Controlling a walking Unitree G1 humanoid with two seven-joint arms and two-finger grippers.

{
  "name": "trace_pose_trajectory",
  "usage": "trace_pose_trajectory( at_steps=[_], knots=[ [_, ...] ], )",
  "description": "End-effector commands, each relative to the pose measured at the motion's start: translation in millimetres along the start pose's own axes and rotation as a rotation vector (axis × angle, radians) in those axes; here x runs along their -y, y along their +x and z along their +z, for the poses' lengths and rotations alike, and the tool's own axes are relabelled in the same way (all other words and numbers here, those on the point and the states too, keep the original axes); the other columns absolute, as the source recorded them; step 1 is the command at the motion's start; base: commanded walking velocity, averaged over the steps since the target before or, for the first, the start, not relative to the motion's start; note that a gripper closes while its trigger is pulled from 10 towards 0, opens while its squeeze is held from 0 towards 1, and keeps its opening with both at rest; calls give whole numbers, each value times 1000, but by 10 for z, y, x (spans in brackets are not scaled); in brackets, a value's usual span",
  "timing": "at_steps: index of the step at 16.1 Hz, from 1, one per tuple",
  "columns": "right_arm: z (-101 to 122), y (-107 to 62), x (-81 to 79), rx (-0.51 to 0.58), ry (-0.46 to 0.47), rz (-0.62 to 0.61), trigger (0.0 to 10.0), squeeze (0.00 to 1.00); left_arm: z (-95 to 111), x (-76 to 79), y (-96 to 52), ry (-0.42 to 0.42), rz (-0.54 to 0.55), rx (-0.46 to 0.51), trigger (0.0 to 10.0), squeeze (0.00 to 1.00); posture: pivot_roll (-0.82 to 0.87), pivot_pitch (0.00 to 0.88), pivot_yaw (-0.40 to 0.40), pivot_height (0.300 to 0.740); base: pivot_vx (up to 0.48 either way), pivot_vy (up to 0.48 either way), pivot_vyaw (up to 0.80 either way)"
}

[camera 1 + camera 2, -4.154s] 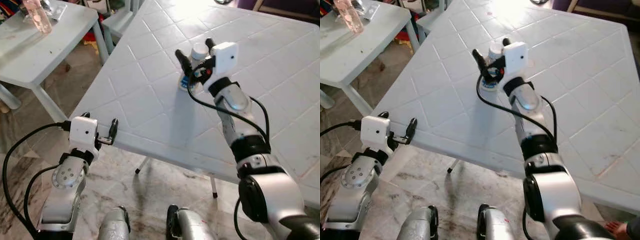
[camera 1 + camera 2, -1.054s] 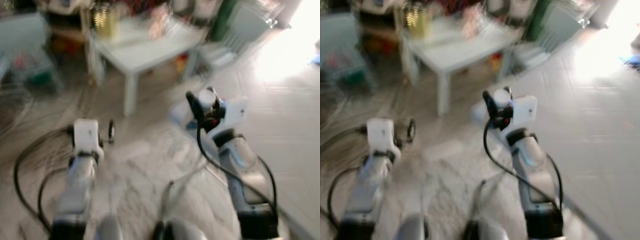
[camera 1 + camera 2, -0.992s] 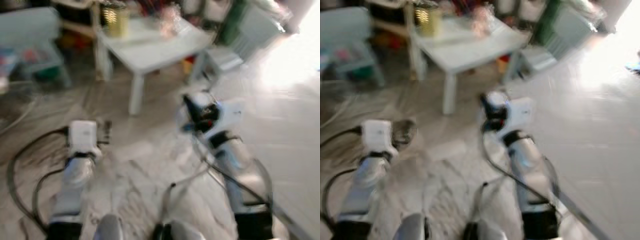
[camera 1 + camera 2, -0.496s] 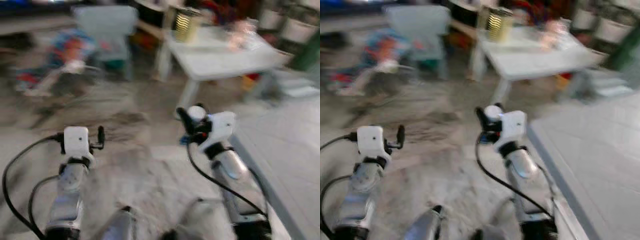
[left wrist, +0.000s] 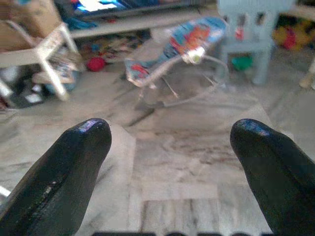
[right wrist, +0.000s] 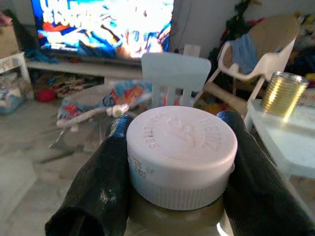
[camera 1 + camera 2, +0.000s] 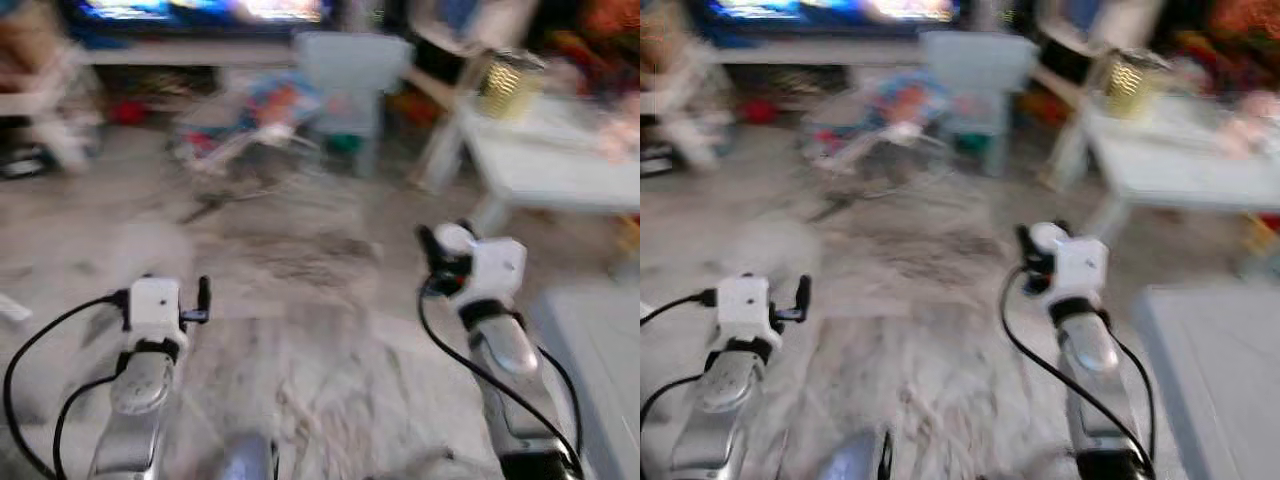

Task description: Restocking fridge

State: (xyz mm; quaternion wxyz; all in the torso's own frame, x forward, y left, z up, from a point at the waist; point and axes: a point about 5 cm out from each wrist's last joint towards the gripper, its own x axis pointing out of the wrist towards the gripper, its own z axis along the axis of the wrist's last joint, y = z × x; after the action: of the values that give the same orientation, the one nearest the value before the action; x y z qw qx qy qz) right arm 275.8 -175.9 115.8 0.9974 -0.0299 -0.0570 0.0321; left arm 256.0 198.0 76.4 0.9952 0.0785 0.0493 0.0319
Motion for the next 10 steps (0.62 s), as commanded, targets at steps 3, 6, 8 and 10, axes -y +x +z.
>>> trace_pose_trajectory(
  at_steps=[3, 6, 8, 10],
  knots=[
    [33, 59, 16, 47, -7, -48, 10000, 0, 48, -64, -15, 49, -8, 1, 10000, 0, 119, 29, -13, 740, 0, 0, 783],
    [50, 50, 19, 59, -24, -32, 10000, 0, 31, -120, -57, 89, -40, -42, 10000, 0, 102, 36, -28, 740, 0, 0, 781],
    [-2, 5, 27, 36, 2, -49, 10000, 0, -93, -98, -95, 69, -21, -73, 10000, 0, 100, 46, -43, 740, 0, 0, 781],
    [-2, -29, 16, 32, 10, -46, 10000, 0, -97, -71, -79, 34, 48, -83, 10000, 0, 98, 61, -65, 740, 0, 283, 781]
  ],
)
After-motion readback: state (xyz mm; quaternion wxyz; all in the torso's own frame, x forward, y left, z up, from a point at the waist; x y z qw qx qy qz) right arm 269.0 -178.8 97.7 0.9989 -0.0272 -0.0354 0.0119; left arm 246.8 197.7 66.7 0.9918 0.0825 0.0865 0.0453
